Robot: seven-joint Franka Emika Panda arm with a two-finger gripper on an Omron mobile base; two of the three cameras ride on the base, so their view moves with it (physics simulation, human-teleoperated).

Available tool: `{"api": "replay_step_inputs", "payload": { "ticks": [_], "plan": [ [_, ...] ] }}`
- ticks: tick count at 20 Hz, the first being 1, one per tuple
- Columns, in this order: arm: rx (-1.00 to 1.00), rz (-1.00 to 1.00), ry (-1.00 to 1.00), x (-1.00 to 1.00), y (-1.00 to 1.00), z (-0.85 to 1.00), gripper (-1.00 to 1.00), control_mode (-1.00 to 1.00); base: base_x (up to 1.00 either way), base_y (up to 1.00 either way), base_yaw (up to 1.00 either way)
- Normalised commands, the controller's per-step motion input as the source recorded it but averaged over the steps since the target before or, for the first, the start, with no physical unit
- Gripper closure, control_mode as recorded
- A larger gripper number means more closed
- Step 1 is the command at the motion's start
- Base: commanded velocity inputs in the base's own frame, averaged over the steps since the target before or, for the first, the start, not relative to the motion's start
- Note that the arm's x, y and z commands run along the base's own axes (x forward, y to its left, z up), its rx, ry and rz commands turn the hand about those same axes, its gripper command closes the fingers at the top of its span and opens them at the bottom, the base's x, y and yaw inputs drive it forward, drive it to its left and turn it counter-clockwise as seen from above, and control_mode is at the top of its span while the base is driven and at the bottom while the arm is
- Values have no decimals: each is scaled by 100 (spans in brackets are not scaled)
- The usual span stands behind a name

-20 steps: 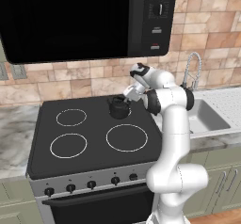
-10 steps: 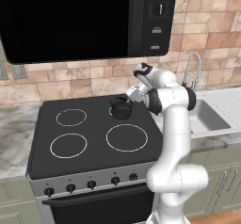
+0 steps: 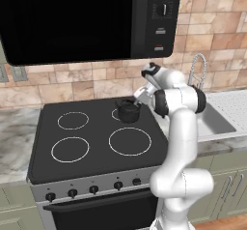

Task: The kettle is done boiling. Turn off the stove, then wait for 300 timesteps before moving the kettle to the dining table.

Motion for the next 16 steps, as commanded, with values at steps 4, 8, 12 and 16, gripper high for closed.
{"api": "replay_step_inputs", "payload": {
  "ticks": [4,8,12,16],
  "plan": [
    [0,-1,0,-38,-12,23,100,-100,0,0,0],
    [0,-3,-1,-43,-8,16,100,-100,0,0,0],
    [0,-6,-1,-51,-4,25,100,-100,0,0,0],
    [0,-8,-2,-57,-3,29,100,-100,0,0,0]
  ]
}}
